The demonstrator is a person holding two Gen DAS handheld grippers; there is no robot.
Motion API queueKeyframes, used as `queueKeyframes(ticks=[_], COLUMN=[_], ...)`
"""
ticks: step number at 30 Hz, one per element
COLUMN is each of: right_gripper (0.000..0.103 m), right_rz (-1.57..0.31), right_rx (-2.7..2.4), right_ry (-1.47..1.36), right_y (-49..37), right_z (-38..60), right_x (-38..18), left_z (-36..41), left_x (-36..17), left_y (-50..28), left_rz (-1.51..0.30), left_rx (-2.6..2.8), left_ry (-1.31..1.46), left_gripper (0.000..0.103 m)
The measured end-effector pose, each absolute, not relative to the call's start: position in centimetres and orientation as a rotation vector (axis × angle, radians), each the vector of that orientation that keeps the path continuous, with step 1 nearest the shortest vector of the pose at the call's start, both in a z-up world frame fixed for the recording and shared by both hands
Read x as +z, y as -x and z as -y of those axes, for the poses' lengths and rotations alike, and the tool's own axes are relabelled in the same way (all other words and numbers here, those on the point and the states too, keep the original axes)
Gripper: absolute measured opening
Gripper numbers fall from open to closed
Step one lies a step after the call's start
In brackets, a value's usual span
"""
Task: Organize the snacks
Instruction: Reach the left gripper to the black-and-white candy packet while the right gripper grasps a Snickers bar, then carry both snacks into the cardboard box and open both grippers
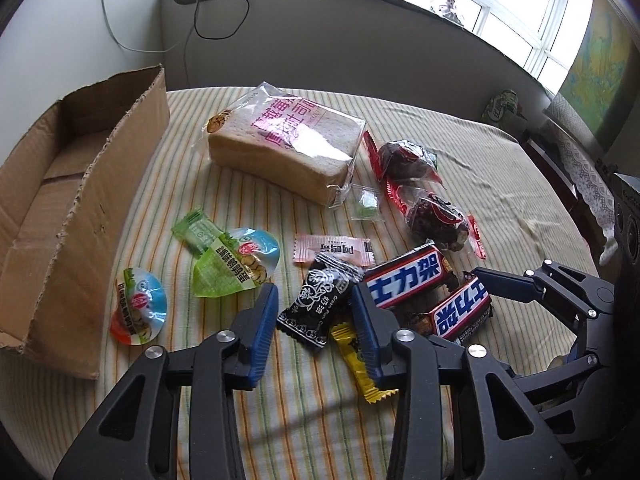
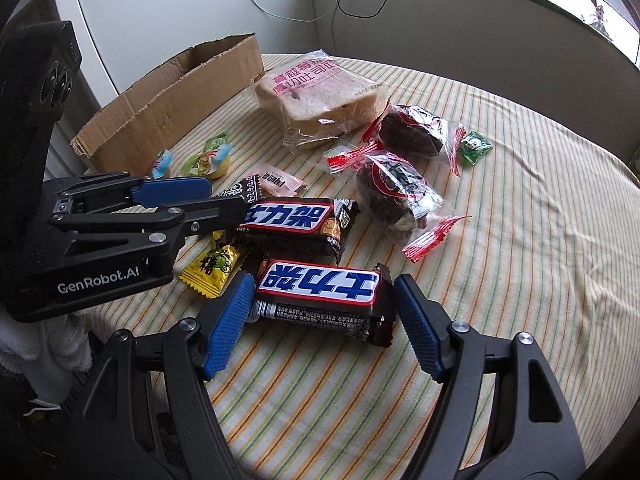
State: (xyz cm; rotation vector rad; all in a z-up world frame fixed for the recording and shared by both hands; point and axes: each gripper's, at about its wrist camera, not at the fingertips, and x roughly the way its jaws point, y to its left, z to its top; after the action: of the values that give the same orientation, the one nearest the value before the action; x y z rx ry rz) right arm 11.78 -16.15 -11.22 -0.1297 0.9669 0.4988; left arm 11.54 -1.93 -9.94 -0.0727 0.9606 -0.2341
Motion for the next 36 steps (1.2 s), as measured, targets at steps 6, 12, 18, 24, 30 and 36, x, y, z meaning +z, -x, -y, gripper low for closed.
queueKeyframes(ticks=[6,12,18,24,30,36], right_gripper=[0.073,0.073,0.074,0.057,0.051,0.051], right_rz=[-0.961,-0.973,-0.955,-0.956,-0.956,-0.941], right_rx=[0.502,0.527,0.491,0.485,0.477,0.468], right_ry=[0.166,0.157,0.195,0.196,0.154,0.114], right_y=[-12.1,-12.0,-11.8,-11.6,-11.5,-10.7], right_z=[15.9,16.5,15.8,16.2,17.1,18.4], right_x=[-11.3,-11.2,-11.4,-11.3,-10.9,-10.1], left_z=[1.7,2.3,2.5,2.1,1.9,1.5], left_x=[-10.3,-10.4,-10.4,-10.3,-9.8,-8.6], left_y=[-11.3,-12.3,-12.2,-11.8,-10.7,-9.8], left_rz=[-0.959,-0.949,-0.939,-0.929,-0.908,-0.879], left_rx=[-0.241,-0.225,-0.208,-0.201,-0.207,-0.209], left_ry=[0.065,0.043,0.033,0.059,0.084,0.114], left_gripper=[0.027,0.027,0.023,0.023,0.023,0.023])
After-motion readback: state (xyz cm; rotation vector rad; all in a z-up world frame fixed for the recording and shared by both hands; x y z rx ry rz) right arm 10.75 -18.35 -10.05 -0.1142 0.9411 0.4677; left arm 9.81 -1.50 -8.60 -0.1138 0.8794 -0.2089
